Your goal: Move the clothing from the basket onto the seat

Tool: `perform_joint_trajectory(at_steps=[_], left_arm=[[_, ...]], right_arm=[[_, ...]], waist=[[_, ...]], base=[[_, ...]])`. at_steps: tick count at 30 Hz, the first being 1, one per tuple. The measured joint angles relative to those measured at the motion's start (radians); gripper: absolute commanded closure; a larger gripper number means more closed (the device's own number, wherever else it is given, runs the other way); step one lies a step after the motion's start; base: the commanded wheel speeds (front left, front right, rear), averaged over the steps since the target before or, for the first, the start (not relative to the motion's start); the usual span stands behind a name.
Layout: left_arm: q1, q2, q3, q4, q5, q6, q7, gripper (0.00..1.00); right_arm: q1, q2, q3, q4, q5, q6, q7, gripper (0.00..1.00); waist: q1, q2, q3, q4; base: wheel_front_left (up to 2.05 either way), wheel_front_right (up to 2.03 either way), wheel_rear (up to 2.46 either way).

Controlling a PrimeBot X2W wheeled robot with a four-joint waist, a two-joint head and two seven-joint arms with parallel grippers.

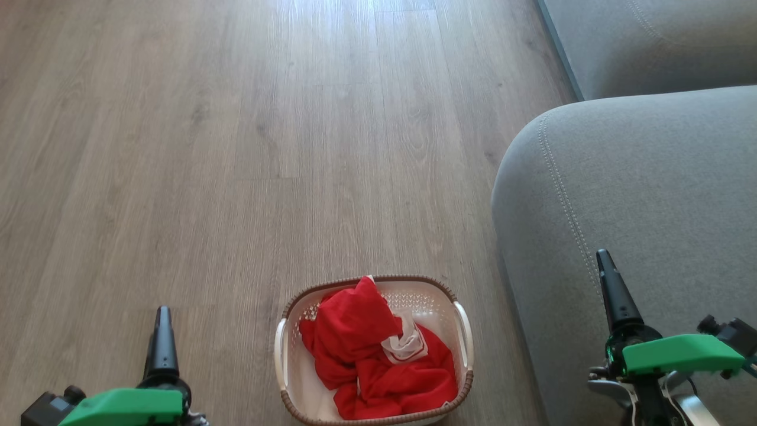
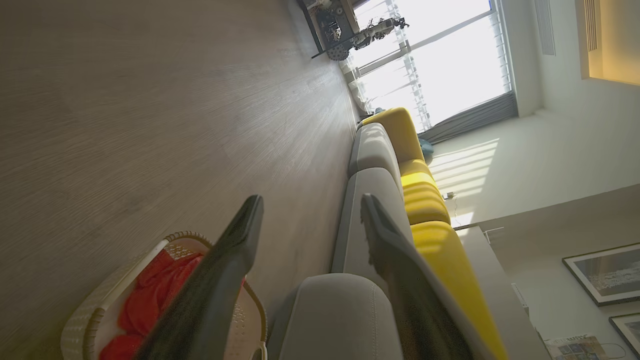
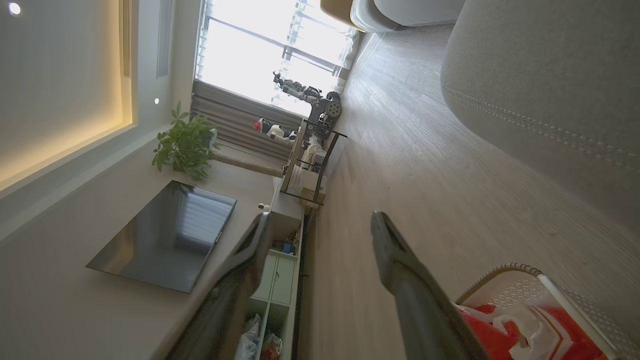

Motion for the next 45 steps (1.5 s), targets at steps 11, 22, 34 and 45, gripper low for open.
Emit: perform_joint_trajectory(at_steps=[11,22,34,45], left_arm=[[0.003,0.000,-0.033,-0.011,0.208,0.009,-0.034,0.00],[0.032,0.002,-0.064,0.003,0.396,0.013,-0.066,0.00],[0.039,0.005,-0.083,0.016,0.540,0.025,-0.097,0.00],[0.041,0.007,-0.106,0.024,0.668,0.031,-0.126,0.00]], right_arm=[[0.002,0.020,-0.017,-0.021,-0.186,0.000,-0.004,0.00],[0.025,0.044,-0.044,-0.027,-0.395,0.000,-0.005,0.00],[0.025,0.072,-0.080,-0.021,-0.586,0.000,-0.005,0.00],[0.026,0.098,-0.107,0.050,-0.764,0.000,-0.006,0.00]], waist=[[0.0000,0.0000,-0.004,0.004],[0.0000,0.0000,-0.011,0.006],[0.0000,0.0000,-0.015,0.008],[0.0000,0.0000,-0.017,0.010]], base=[[0.00,0.00,0.00],[0.00,0.00,0.00],[0.00,0.00,0.00],[0.00,0.00,0.00]])
